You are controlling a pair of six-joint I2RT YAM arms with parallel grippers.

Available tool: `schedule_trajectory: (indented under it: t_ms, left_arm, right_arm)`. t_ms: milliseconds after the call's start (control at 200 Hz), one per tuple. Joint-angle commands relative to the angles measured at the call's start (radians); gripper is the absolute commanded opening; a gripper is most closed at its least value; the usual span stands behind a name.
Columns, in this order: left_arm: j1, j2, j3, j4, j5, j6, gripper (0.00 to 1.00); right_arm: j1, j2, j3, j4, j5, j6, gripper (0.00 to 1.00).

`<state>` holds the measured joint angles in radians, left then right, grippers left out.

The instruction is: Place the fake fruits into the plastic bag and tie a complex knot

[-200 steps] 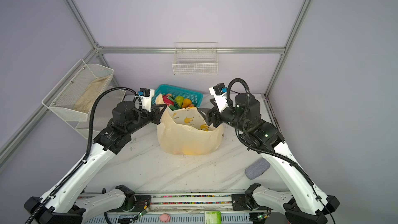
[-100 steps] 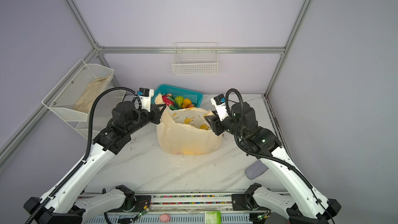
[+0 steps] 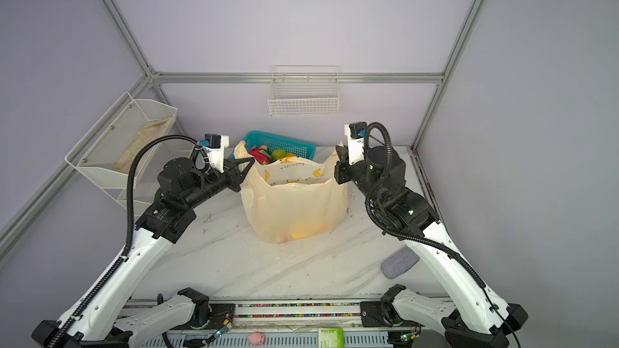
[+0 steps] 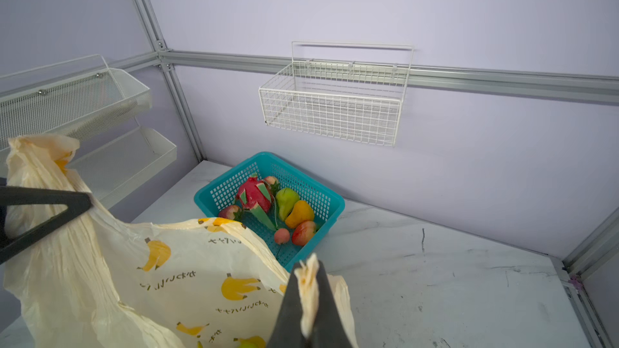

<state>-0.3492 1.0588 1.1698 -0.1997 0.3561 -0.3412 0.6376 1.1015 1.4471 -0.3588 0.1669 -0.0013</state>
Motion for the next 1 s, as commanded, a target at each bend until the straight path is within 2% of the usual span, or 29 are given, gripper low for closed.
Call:
schedule_trajectory:
  t_ms: [0, 160, 250, 430, 470, 580, 655, 710, 770, 860, 995]
  left_arm:
    - [0.024, 0.012, 0.010, 0.079, 0.121, -0.020, 0.00]
    - [0.058, 0.001, -0.033, 0.107, 0.157, -0.024, 0.00]
    - [0.064, 0.007, -0.079, 0.169, 0.221, -0.024, 0.00]
    - [0.063, 0.065, -0.144, 0.333, 0.357, -0.063, 0.00]
    - [0.062, 0.079, -0.142, 0.342, 0.381, -0.065, 0.00]
    - [0.062, 0.098, -0.140, 0.342, 0.406, -0.058, 0.00]
    - [0.063, 0.096, -0.140, 0.346, 0.404, -0.058, 0.00]
    - [0.062, 0.093, -0.143, 0.349, 0.400, -0.058, 0.00]
    - [0.063, 0.092, -0.146, 0.352, 0.396, -0.058, 0.00]
    - [0.062, 0.089, -0.149, 0.349, 0.393, -0.056, 0.00]
    - [0.062, 0.081, -0.150, 0.344, 0.392, -0.058, 0.00]
  right_arm:
    - [0.001, -0.002, 0.021, 0.038, 0.081, 0.019, 0.00]
    - [0.000, -0.026, -0.039, -0.011, 0.253, -0.026, 0.00]
    - [-0.001, -0.025, -0.082, -0.029, 0.339, -0.038, 0.00]
    - [-0.003, 0.053, -0.097, -0.053, 0.357, -0.036, 0.00]
    - [-0.002, 0.071, -0.092, -0.061, 0.358, -0.037, 0.06]
    - [-0.002, 0.081, -0.069, -0.082, 0.371, -0.062, 0.30]
    - [-0.003, 0.064, -0.032, -0.087, 0.371, -0.118, 0.43]
    - [-0.001, 0.053, 0.007, -0.094, 0.314, -0.135, 0.49]
    - [0.000, 0.055, 0.051, -0.093, 0.217, -0.156, 0.62]
    - [0.035, 0.093, 0.119, -0.101, 0.127, -0.196, 0.70]
    - [0.203, 0.168, 0.181, -0.087, 0.199, -0.281, 0.76]
